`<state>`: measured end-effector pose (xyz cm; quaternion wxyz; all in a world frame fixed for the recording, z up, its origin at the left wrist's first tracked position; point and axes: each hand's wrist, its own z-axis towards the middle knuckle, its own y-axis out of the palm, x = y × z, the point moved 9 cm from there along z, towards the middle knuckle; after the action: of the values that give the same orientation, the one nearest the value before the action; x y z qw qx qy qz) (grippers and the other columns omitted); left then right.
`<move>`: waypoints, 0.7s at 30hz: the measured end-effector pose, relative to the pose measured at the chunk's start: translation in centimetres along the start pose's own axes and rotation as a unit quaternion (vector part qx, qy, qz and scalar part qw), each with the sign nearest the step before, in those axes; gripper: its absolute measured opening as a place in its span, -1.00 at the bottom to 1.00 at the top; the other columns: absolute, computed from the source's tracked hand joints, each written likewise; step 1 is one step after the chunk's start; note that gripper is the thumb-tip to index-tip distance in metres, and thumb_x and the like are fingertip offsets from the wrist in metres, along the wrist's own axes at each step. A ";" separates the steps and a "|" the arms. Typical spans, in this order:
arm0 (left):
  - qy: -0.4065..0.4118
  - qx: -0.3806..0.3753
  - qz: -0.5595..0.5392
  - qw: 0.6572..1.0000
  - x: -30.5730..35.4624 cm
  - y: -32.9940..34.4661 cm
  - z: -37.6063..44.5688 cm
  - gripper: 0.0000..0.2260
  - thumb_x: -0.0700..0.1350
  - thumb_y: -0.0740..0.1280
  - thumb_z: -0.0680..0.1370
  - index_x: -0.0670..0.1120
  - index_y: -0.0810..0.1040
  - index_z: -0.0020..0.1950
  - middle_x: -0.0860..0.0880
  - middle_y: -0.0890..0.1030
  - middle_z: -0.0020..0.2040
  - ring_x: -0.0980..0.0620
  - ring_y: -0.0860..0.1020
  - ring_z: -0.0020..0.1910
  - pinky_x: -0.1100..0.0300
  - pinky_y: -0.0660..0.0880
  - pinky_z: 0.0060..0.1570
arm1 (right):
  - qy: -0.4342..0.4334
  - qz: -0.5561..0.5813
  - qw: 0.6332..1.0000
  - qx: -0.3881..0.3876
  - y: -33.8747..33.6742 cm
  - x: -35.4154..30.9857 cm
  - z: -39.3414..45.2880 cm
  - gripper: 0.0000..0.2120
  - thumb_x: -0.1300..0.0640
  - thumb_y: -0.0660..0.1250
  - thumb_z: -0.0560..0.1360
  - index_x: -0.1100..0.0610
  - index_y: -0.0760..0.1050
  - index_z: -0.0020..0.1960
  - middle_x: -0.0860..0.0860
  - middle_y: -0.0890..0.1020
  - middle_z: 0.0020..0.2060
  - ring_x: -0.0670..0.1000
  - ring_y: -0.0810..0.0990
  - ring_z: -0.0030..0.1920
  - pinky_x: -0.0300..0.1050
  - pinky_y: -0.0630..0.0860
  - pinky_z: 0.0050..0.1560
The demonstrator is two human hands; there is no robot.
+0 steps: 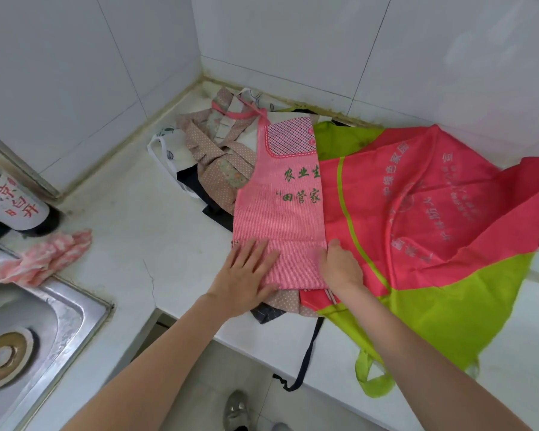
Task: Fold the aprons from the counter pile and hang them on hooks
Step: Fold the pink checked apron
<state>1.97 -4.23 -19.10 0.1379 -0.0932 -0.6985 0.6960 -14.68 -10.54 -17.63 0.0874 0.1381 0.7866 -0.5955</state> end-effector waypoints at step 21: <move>-0.167 -0.051 -0.455 0.873 -8.7 -3.0 0.6 -0.85 -0.10 0.33 0.54 -0.09 0.59 0.07 0.02 0.63 -0.10 0.02 0.58 -0.07 0.49 0.42 -0.20 | -0.150 0.096 0.964 -0.197 -1.8 -3.4 -0.3 -0.89 0.19 0.31 0.54 0.18 0.57 -0.12 -0.12 0.49 -0.44 0.03 0.52 -0.22 -0.14 0.45 -0.21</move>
<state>10.18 -7.68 -16.65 0.3161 0.3460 -0.7104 0.5251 -12.04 -11.12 -14.89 0.2867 0.1022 0.8493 -0.4314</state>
